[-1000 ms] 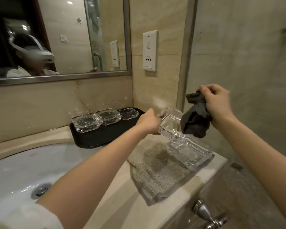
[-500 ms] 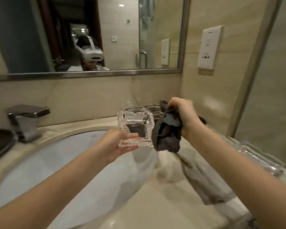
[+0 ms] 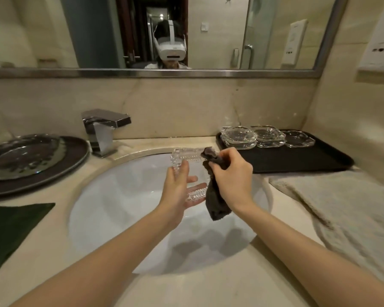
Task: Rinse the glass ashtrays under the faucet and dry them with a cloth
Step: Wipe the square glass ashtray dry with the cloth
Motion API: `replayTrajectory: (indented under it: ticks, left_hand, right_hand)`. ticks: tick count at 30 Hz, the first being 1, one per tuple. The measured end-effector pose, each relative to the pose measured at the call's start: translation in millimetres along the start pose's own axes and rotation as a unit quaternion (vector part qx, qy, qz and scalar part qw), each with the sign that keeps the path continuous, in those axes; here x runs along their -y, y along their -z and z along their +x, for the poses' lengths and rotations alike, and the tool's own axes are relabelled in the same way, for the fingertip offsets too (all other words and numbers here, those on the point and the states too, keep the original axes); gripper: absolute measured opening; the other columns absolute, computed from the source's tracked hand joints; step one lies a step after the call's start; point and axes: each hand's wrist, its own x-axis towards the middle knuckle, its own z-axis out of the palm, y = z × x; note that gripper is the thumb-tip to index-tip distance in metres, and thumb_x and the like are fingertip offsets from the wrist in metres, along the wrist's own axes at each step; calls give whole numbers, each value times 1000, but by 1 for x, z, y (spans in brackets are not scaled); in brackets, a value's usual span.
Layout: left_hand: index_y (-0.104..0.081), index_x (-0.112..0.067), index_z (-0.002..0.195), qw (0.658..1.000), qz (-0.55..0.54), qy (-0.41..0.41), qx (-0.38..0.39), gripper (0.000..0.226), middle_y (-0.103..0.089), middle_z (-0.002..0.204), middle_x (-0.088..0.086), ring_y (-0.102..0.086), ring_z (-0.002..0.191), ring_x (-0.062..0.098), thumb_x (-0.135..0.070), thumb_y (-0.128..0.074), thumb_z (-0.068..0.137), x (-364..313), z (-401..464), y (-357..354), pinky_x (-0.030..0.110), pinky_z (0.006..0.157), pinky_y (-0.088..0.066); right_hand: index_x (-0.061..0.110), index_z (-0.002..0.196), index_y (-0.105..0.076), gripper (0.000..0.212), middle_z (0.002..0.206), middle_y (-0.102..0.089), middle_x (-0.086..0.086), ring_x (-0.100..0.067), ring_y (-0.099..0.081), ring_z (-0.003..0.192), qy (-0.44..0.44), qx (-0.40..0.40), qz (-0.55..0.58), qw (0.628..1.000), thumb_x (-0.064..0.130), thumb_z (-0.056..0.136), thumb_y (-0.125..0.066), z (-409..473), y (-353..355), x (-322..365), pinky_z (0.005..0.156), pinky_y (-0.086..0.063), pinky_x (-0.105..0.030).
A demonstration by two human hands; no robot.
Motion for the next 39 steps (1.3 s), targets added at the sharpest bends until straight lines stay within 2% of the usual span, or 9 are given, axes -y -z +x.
replayTrajectory:
  ticks: [7, 12, 17, 24, 26, 28, 31, 35, 39]
  left_hand:
    - [-48, -18, 111, 997, 49, -38, 43, 31, -65, 98, -2, -66, 81, 12, -44, -34, 98, 9, 1, -1, 26, 51, -52]
    - [-51, -17, 119, 999, 22, -30, 27, 45, -68, 101, 4, -68, 83, 14, -51, -30, 97, 5, 5, 9, 23, 48, -50]
    - [-51, -15, 120, 999, -21, 7, -27, 50, -63, 109, 11, -64, 87, 20, -55, -35, 94, 5, 9, 13, 26, 48, -51]
    - [-51, -16, 122, 998, -57, 29, -19, 55, -64, 114, 12, -66, 96, 28, -58, -37, 90, 8, 12, 8, 39, 63, -56]
    - [-49, -16, 121, 999, -43, 16, -6, 50, -64, 112, 11, -67, 92, 27, -55, -36, 92, 7, 13, 4, 38, 61, -56]
    - [-48, -16, 119, 999, -40, 20, -1, 46, -63, 110, 10, -67, 90, 26, -53, -35, 94, 4, 12, 2, 37, 62, -55]
    - [-45, -16, 120, 998, -50, 43, 3, 44, -63, 107, 7, -65, 86, 24, -50, -33, 96, 4, 11, 5, 36, 61, -53]
    - [-45, -17, 128, 994, -45, 93, 26, 50, -60, 119, 8, -65, 94, 26, -52, -31, 96, 9, 8, 5, 36, 62, -56]
    - [-55, -18, 118, 990, -69, 110, 51, 50, -67, 106, 6, -67, 84, 22, -54, -29, 96, 8, 3, 1, 35, 63, -56]
  right_hand:
    - [12, 105, -67, 23, 95, -71, -5, -21, -65, 88, 76, 66, 4, 995, 7, 88, -52, -27, -17, 10, 74, -41, -20]
    - [19, 138, -31, 59, 114, -68, 0, -25, -61, 102, 70, 203, 12, 977, -2, 84, -45, -29, -14, 19, 87, -45, -35]
    - [13, 122, -43, 41, 94, -69, -10, -32, -62, 82, 164, 282, -114, 939, 3, 83, -46, -24, -9, 12, 72, -47, -42]
    - [13, 102, -48, 17, 82, -54, 1, -15, -44, 72, 254, 307, -230, 888, 5, 88, -43, -6, 7, 12, 65, -41, -37]
    - [12, 93, -47, 12, 80, -51, -1, -17, -42, 72, 270, 294, -234, 886, 2, 88, -43, -2, 8, 9, 65, -41, -36]
    - [6, 94, -50, 16, 78, -51, 1, -18, -46, 72, 220, 237, -151, 934, -4, 84, -43, 1, 6, 10, 66, -40, -32]
    - [4, 105, -49, 29, 81, -54, -3, -22, -51, 72, 87, 44, 31, 995, -11, 81, -42, 9, 8, 22, 65, -33, -26]
    - [13, 97, -37, 24, 88, -45, 11, 6, -48, 75, 39, -155, 226, 961, -8, 86, -39, 22, 9, 37, 77, -37, -19]
    - [20, 94, -39, 19, 92, -48, 6, 3, -50, 81, 88, -118, 200, 969, 3, 85, -42, 12, -7, 26, 80, -40, -16]
